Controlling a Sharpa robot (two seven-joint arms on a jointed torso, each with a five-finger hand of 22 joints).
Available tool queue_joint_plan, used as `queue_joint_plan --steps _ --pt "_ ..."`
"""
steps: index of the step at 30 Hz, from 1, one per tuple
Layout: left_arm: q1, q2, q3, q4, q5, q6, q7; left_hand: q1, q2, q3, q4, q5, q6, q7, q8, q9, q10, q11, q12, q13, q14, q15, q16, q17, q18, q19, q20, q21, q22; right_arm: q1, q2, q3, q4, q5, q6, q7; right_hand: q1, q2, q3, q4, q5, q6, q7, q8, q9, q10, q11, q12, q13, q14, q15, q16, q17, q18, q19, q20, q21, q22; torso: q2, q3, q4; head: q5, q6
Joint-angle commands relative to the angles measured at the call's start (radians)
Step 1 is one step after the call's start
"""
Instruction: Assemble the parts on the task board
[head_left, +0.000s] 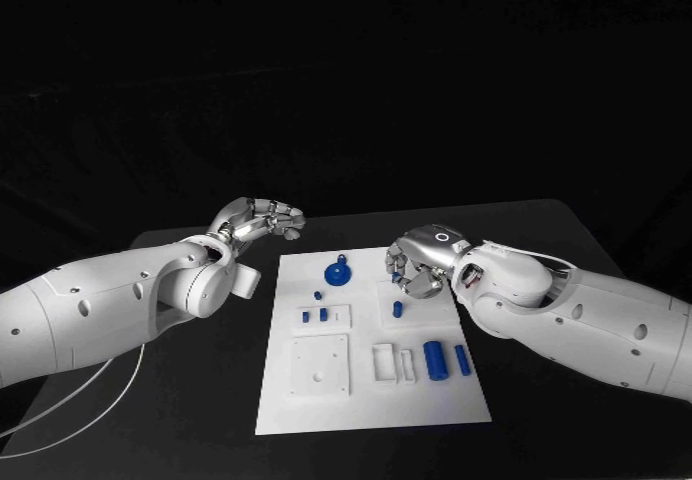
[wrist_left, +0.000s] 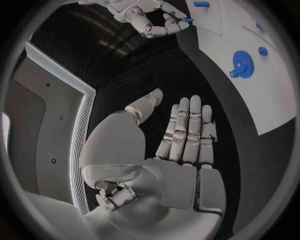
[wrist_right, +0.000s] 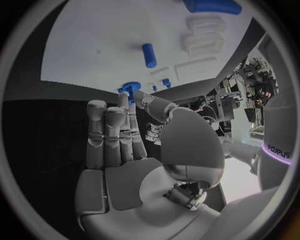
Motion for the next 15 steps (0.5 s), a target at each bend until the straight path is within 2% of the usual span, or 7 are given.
queue_joint_plan --steps 1,5,10,11,12,15 --pt "0.003 0.004 0.001 0.0 0.006 -0.008 0.006 -0.003 0.006 -0.004 0.003 0.003 -0.006 0.0 0.005 -0.002 -0.007 -0.003 -0.001 -0.002 0.009 0.0 -0.004 0.002 0.017 0.009 0.0 -0.004 0.002 0.0 0.01 0.0 0.018 0.064 -0.026 0.037 0.011 0.004 0.004 0.001 -0.003 0.004 0.0 0.002 0.001 0.006 0.002 -0.003 0.001 -0.001 -0.007 0.006 0.001 0.061 0.001 -0.003 0.005 0.02 0.0 0.0003 0.0013 0.011 -0.001" --pt "0.003 0.004 0.001 0.002 0.007 -0.013 0.006 -0.003 0.006 -0.004 0.004 0.003 -0.006 0.0 0.005 -0.002 -0.006 -0.003 0.0 -0.002 0.009 0.0 -0.005 0.002 0.017 0.01 0.0 -0.004 0.002 -0.001 0.023 0.0 0.04 0.074 -0.02 0.052 0.01 0.006 0.004 0.001 -0.002 0.003 0.001 0.002 0.001 0.005 0.002 -0.004 0.002 -0.002 -0.006 0.006 0.0 0.061 0.0 -0.003 0.006 0.02 0.0 -0.0007 0.0011 0.026 -0.004" --pt "0.003 0.005 0.001 0.001 0.011 -0.019 0.008 -0.003 0.006 -0.004 0.004 0.003 -0.006 0.0 0.005 -0.002 -0.006 -0.004 0.0 -0.002 0.01 0.0 -0.005 0.003 0.017 0.01 0.0 -0.004 0.002 -0.013 0.044 -0.002 0.077 0.063 -0.018 0.058 0.01 0.008 0.003 0.001 -0.001 0.002 0.001 0.001 0.001 0.005 0.002 -0.005 0.004 -0.002 -0.006 0.006 0.0 0.061 0.0 -0.004 0.007 0.02 0.001 -0.0009 0.0012 0.053 -0.013" --pt "0.003 0.006 0.001 0.0 0.011 -0.02 0.008 -0.003 0.006 -0.004 0.004 0.003 -0.006 0.0 0.005 -0.002 -0.006 -0.004 0.0 -0.002 0.01 0.0 -0.006 0.003 0.017 0.01 0.0 -0.004 0.002 -0.016 0.049 -0.005 0.084 0.058 -0.017 0.059 0.01 0.008 0.002 0.001 0.0 0.002 0.001 0.001 0.002 0.005 0.002 -0.005 0.004 -0.002 -0.006 0.006 0.0 0.061 0.0 -0.004 0.007 0.02 0.0 -0.0006 0.001 0.062 -0.016" --pt "0.003 0.007 0.001 0.0 0.012 -0.022 0.009 -0.003 0.006 -0.004 0.004 0.003 -0.006 0.0 0.006 -0.002 -0.006 -0.004 0.0 -0.002 0.01 0.0 -0.006 0.004 0.017 0.01 0.0 -0.005 0.002 -0.019 0.06 -0.012 0.09 0.052 -0.015 0.06 0.01 0.009 0.002 0.001 0.0 0.002 0.001 0.001 0.002 0.004 0.002 -0.006 0.005 -0.002 -0.006 0.006 0.0 0.061 -0.001 -0.004 0.008 0.02 0.0 -0.0005 0.0009 0.076 -0.021" --pt "0.003 0.011 0.001 -0.002 0.012 -0.024 0.009 -0.003 0.006 -0.004 0.004 0.003 -0.006 -0.001 0.006 -0.002 -0.006 -0.004 0.0 -0.002 0.01 0.0 -0.006 0.004 0.017 0.011 0.0 -0.005 0.002 -0.024 0.078 -0.032 0.098 0.038 -0.01 0.062 0.01 0.01 0.001 0.0 0.0 0.001 0.002 0.0 0.002 0.004 0.002 -0.006 0.006 -0.002 -0.006 0.006 0.0 0.061 -0.001 -0.005 0.008 0.02 0.0 -0.001 0.001 0.092 -0.027"
